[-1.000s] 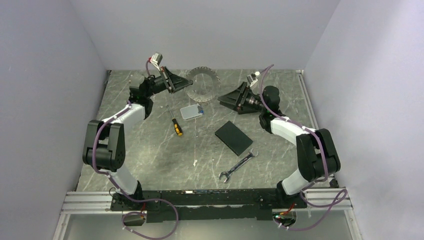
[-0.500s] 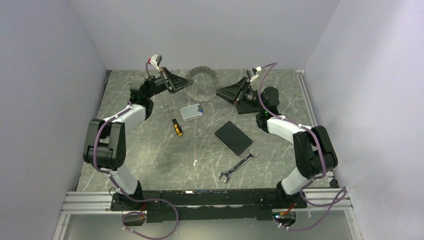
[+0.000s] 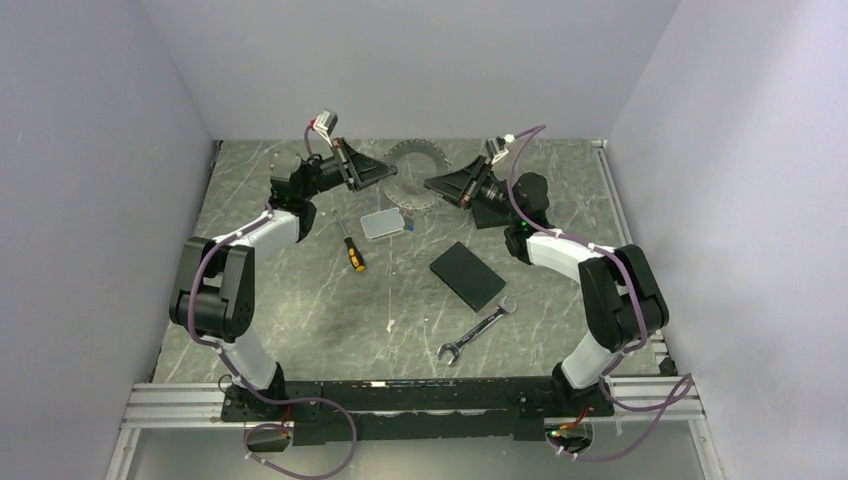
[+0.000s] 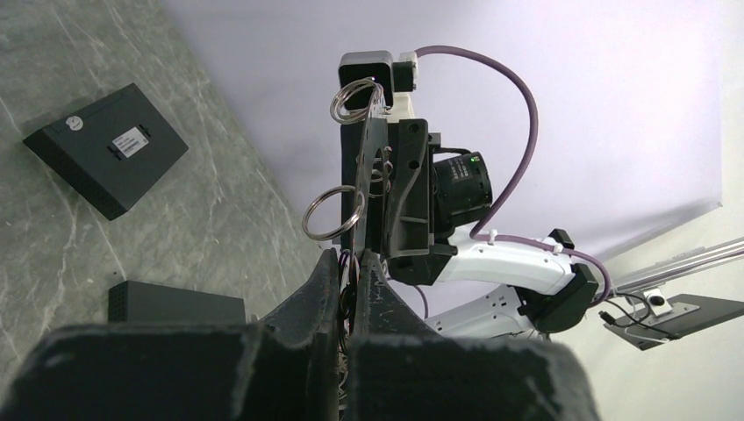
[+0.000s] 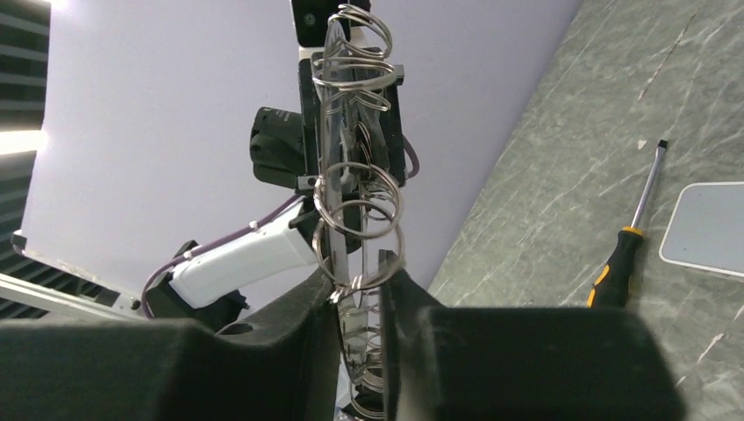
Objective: Remove the keys from the keyring
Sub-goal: Adjust the keyring.
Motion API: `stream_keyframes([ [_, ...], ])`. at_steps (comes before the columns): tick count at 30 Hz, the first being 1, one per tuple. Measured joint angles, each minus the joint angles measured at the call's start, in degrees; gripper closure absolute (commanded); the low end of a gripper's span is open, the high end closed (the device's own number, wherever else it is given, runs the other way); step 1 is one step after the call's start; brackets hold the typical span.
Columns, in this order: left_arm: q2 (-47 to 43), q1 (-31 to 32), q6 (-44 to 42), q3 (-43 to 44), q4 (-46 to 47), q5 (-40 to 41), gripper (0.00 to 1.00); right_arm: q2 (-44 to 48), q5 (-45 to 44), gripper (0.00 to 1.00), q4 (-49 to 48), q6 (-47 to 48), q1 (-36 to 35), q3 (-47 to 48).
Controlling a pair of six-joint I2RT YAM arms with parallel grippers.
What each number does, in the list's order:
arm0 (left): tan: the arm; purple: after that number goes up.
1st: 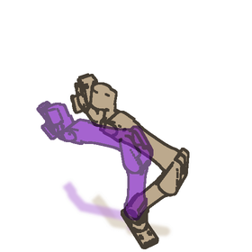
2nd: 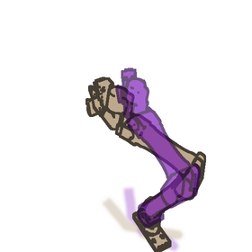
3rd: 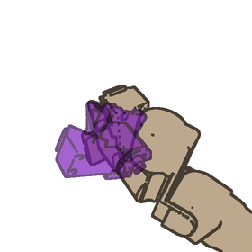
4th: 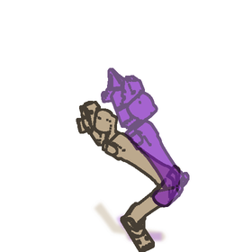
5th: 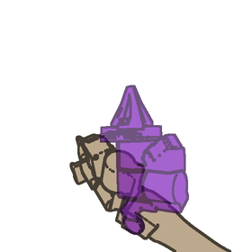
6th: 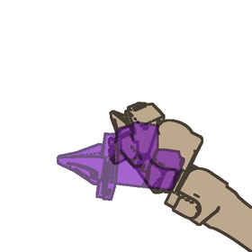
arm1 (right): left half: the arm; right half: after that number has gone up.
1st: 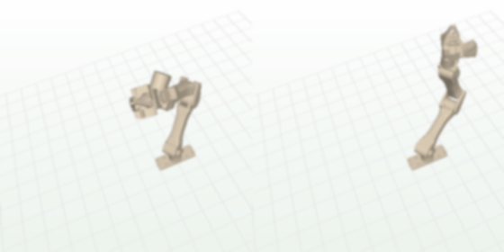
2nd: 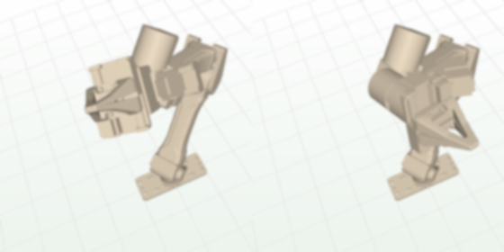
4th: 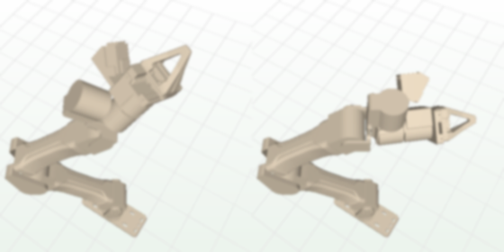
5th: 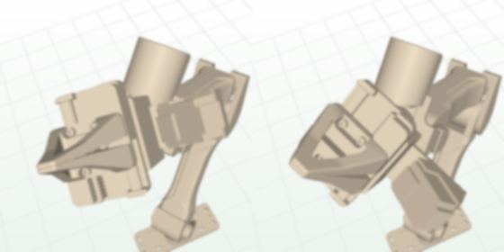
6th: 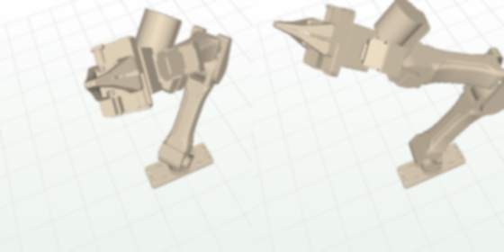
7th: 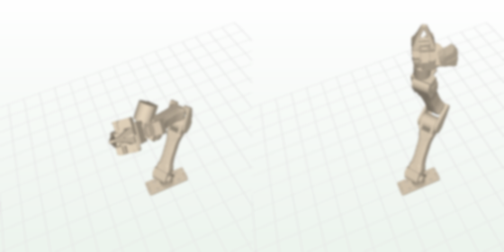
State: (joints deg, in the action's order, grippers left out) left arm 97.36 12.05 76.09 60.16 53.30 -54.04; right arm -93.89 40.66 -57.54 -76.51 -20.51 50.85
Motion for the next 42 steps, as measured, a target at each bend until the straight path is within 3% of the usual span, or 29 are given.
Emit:
stream_keyframes([
  [3,0.2,0.4,-0.4,0.0,-0.6,0.2,1.0,-0.3,-0.2,1.0,-0.1,0.1,-0.1,0.0],
  [6,0.7,0.4,-0.5,0.0,-1.6,0.4,0.98,-0.5,-0.4,1.0,0.2,0.4,-0.1,0.0],
  [11,0.8,0.3,-4.7,1.9,-8.4,0.2,0.54,-1.3,-0.7,1.0,1.1,-0.2,0.3,0.1],
  [15,0.6,-0.2,-11.4,4.5,-15.5,-0.1,0.41,-1.4,-1.9,1.0,1.1,-1.9,1.6,0.1],
  [22,-1.0,-2.5,-20.2,3.3,-21.6,-0.3,0.35,-1.4,-4.1,1.0,1.4,-3.7,3.8,0.1],
  [30,-4.6,-1.6,-25.9,-1.8,-18.3,-3.1,0.35,-1.4,-5.4,1.0,1.6,-4.7,4.2,0.1],
  [42,-4.7,4.9,-33.8,-3.3,-12.9,-6.4,0.3,-1.4,-6.3,1.0,3.2,-5.6,4.2,0.1],
])
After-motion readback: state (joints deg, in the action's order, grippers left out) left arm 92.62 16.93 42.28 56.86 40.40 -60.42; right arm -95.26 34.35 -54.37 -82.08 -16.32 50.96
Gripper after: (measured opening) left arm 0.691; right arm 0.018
